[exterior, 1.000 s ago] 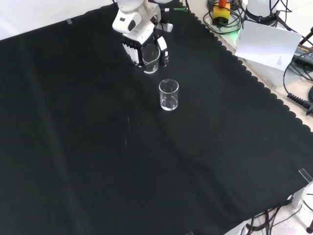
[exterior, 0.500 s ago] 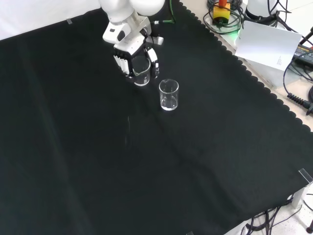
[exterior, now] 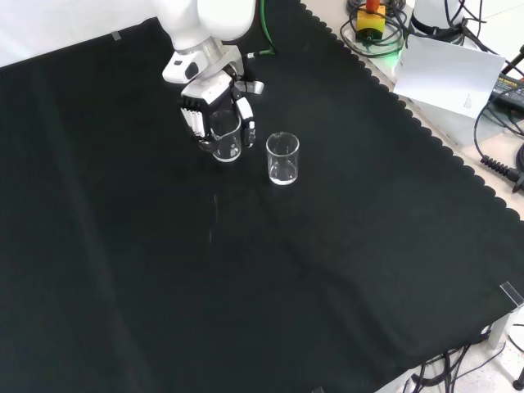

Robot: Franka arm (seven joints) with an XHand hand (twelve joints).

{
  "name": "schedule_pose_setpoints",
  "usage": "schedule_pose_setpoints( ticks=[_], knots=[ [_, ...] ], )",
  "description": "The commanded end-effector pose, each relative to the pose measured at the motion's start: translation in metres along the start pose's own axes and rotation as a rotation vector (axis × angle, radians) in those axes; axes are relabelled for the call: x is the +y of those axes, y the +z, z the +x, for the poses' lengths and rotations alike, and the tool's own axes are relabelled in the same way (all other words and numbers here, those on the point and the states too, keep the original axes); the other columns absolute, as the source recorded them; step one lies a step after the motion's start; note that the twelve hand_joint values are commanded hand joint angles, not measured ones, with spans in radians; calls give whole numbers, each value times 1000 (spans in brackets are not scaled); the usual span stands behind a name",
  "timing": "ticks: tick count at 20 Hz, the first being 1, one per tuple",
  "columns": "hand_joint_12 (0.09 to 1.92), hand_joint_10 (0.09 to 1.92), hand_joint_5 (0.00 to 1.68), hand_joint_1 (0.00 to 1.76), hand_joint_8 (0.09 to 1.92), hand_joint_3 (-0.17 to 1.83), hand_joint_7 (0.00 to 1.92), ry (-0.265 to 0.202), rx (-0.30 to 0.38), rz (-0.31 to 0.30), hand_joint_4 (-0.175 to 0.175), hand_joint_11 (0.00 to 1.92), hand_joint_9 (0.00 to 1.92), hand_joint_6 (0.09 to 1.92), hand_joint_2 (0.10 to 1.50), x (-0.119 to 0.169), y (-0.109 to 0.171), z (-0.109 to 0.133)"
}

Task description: Place the beaker back on the table.

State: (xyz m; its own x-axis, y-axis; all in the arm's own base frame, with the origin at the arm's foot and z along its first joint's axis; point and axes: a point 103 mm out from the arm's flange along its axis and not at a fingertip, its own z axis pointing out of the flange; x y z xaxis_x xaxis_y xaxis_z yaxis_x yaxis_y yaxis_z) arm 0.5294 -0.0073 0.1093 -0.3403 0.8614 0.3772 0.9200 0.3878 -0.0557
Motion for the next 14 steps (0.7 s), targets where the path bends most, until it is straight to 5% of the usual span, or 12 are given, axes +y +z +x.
schedule_pose_setpoints(
  ticks=[1, 14],
  knots=[
    [537, 87, 1401, 1438, 611, 679, 1293, -19, 37, -46, -175, 1477, 1672, 396, 573, 12, 11, -5],
    [539, 87, 1390, 1437, 628, 652, 1284, -27, 19, -21, -175, 1461, 1659, 406, 592, 21, 25, -5]
  ],
)
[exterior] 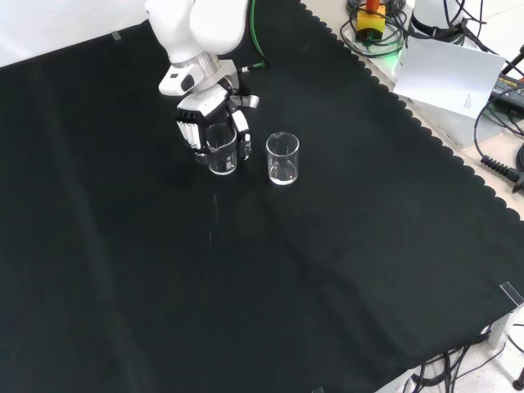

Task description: Place the beaker back on the table.

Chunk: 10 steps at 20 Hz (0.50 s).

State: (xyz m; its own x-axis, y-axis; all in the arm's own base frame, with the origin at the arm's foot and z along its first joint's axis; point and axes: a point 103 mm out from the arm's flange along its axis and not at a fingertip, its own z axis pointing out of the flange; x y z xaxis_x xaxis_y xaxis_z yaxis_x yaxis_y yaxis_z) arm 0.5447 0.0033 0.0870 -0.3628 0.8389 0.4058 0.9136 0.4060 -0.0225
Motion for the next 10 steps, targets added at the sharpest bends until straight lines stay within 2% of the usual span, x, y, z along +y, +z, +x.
schedule_pose_setpoints(
  ticks=[1, 5, 7, 9, 10],
  knots=[
    [538, 87, 1389, 1437, 629, 648, 1283, 9, -18, -1, -175, 1458, 1657, 408, 595, 2, 4, -1],
    [543, 87, 1374, 1434, 639, 605, 1270, 20, -26, -10, -175, 1448, 1644, 420, 623, 2, 7, -4],
    [549, 87, 1318, 1444, 663, 794, 1335, 29, -24, -15, -175, 1447, 1689, 570, 512, 1, 7, -6],
    [555, 87, 1282, 1446, 700, 862, 1342, 30, -29, -5, -175, 1442, 1699, 663, 478, 0, 7, -8],
    [560, 87, 1280, 1438, 721, 731, 1291, 33, -27, 5, -175, 1433, 1662, 629, 560, 0, 7, -9]
  ],
)
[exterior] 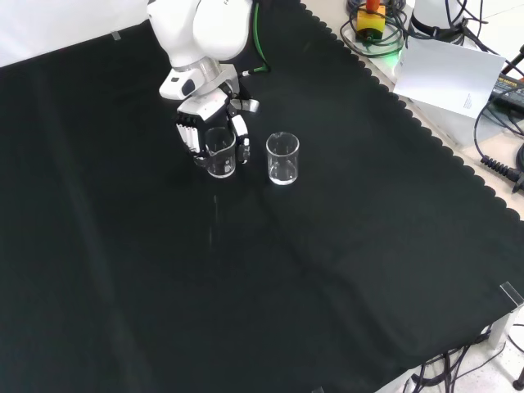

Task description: Place the beaker back on the table.

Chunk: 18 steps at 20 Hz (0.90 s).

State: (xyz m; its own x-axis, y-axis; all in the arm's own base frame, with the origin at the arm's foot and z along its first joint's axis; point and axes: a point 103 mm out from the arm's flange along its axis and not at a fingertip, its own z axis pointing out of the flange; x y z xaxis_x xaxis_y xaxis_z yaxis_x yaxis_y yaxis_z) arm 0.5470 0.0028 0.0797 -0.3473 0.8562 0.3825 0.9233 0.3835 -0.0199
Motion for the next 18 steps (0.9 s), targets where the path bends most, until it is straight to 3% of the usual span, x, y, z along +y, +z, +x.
schedule_pose_setpoints(
  ticks=[1, 2, 5, 7, 9, 13, 18],
  knots=[
    [569, 87, 1276, 1429, 742, 566, 1237, 18, 0, 38, -175, 1422, 1624, 591, 659, -1, 1, -5],
    [588, 87, 1262, 1422, 768, 405, 1189, 21, 4, 67, -175, 1409, 1594, 576, 754, 0, 1, -5],
    [652, 87, 1242, 1323, 593, 179, 1257, 43, 23, 156, -175, 1390, 1571, 568, 898, 2, 2, -7],
    [797, 87, 1044, 1251, 618, 171, 1124, 56, 32, 191, -90, 1194, 1453, 663, 817, 2, 2, -8],
    [1066, 87, 791, 1173, 699, 386, 895, 68, 46, 217, -42, 835, 1245, 785, 667, 2, 1, -8],
    [1337, 87, 436, 1077, 762, 622, 592, 84, 37, 196, -52, 413, 967, 719, 520, -1, -6, -6],
    [1414, 87, 382, 1039, 780, 644, 472, 93, 6, 202, -60, 268, 861, 579, 499, -8, -12, -3]
  ],
)
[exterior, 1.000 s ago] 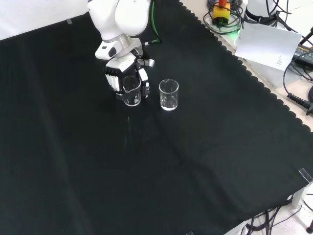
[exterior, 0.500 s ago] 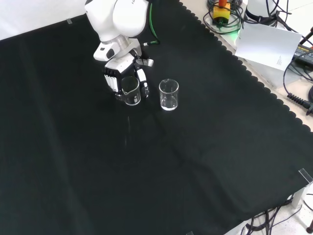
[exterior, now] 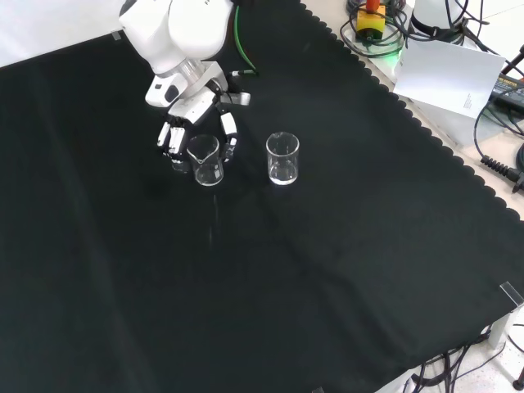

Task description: Place the beaker back on the table.

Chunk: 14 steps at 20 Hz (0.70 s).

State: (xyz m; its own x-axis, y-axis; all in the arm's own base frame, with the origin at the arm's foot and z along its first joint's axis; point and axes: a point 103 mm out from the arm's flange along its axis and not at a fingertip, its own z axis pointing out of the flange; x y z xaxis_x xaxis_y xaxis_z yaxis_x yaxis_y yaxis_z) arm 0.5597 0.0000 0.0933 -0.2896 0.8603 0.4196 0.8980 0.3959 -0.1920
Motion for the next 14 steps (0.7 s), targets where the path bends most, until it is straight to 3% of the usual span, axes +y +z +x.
schedule_pose_setpoints(
  ticks=[1, 14],
  knots=[
    [1417, 87, 381, 1037, 780, 643, 467, 47, -43, 28, -61, 261, 856, 570, 498, -20, 5, -1],
    [1480, 87, 373, 981, 771, 594, 345, 93, -90, -67, -69, 115, 709, 433, 508, -72, -63, 35]
  ],
)
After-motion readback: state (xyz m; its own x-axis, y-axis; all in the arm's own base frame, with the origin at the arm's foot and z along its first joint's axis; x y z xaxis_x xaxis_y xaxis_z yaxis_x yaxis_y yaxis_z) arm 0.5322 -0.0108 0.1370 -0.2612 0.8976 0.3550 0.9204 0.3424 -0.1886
